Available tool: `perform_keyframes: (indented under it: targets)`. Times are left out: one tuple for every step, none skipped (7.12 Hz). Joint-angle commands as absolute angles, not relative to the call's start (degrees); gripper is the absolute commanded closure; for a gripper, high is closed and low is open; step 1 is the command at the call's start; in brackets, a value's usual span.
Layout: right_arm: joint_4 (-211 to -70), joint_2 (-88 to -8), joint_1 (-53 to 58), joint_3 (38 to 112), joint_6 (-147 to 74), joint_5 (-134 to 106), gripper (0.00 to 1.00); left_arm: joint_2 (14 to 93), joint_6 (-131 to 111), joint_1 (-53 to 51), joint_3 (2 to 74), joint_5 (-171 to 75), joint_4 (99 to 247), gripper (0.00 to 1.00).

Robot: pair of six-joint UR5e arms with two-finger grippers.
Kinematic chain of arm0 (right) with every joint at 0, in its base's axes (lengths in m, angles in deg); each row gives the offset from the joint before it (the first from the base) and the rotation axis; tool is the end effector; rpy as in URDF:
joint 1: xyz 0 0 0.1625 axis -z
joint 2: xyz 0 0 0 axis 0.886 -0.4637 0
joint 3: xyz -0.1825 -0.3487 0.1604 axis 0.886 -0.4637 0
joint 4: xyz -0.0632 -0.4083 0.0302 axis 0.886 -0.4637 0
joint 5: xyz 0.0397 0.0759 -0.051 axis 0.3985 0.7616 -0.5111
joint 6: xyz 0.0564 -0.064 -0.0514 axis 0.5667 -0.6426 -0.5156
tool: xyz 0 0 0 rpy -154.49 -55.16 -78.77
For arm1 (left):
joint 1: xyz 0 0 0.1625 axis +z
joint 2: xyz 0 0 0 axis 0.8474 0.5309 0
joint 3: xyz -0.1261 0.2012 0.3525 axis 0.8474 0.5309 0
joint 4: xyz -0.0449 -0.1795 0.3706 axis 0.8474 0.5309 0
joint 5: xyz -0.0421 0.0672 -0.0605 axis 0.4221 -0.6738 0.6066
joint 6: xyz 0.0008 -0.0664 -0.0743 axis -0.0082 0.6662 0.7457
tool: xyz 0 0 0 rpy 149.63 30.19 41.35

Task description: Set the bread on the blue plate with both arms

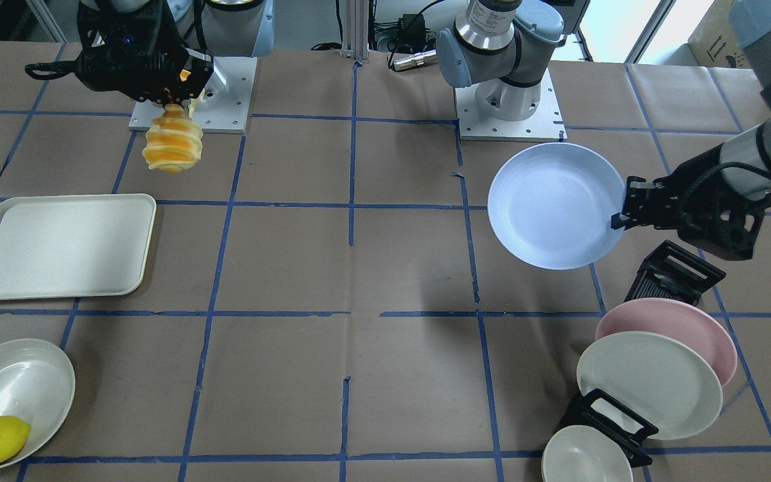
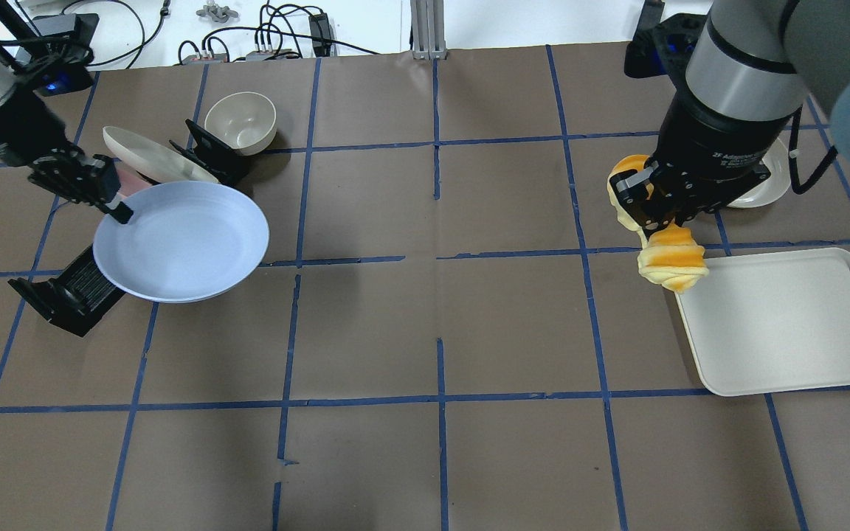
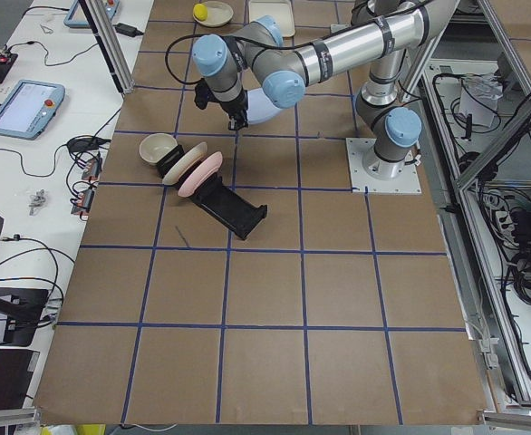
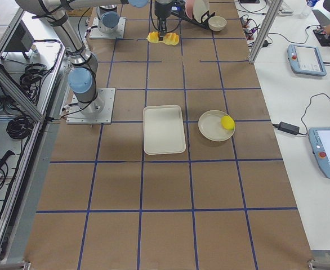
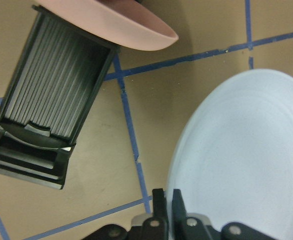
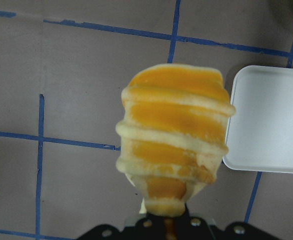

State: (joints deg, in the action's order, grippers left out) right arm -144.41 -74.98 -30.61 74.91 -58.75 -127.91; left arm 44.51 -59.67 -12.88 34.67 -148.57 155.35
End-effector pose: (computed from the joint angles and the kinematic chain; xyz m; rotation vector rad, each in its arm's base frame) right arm 0.1537 -0.4217 0.5074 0.2304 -3.1138 -0.1312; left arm 0.0308 -0.5529 0.4010 -0.3492 -2.8006 -0.2541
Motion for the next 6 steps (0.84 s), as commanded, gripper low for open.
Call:
perform_keyframes:
  targets:
    - [-144.4,-74.9,-30.6,75.0,-58.8,-127.9,0.99,49.4,-53.8,-22.6,34.7,-143.7,148.6,0.88]
    - [-144.4,-74.9,-30.6,75.0,-58.8,-127.9,0.99,53.0,-46.4,-28.1,34.5,-143.9,141.1,0.88]
    - [-144.5,-74.8,-30.6,75.0,-58.8,-127.9,0.99,55.6,-42.5,-33.0,34.7,-144.2,134.8,0.88]
    - [-144.5,-74.8,-30.6,75.1,-58.8,-127.9,0.99,57.9,-40.3,-35.4,34.8,-144.1,129.7,0.88]
    - [-144.5,-74.8,-30.6,75.1,-59.0,-127.9,0.99,61.4,-38.0,-37.4,34.9,-143.9,123.9,0.88]
    - [-144.5,-74.8,-30.6,75.1,-59.1,-127.9,0.99,63.7,-36.0,-39.7,36.1,-144.1,120.4,0.88]
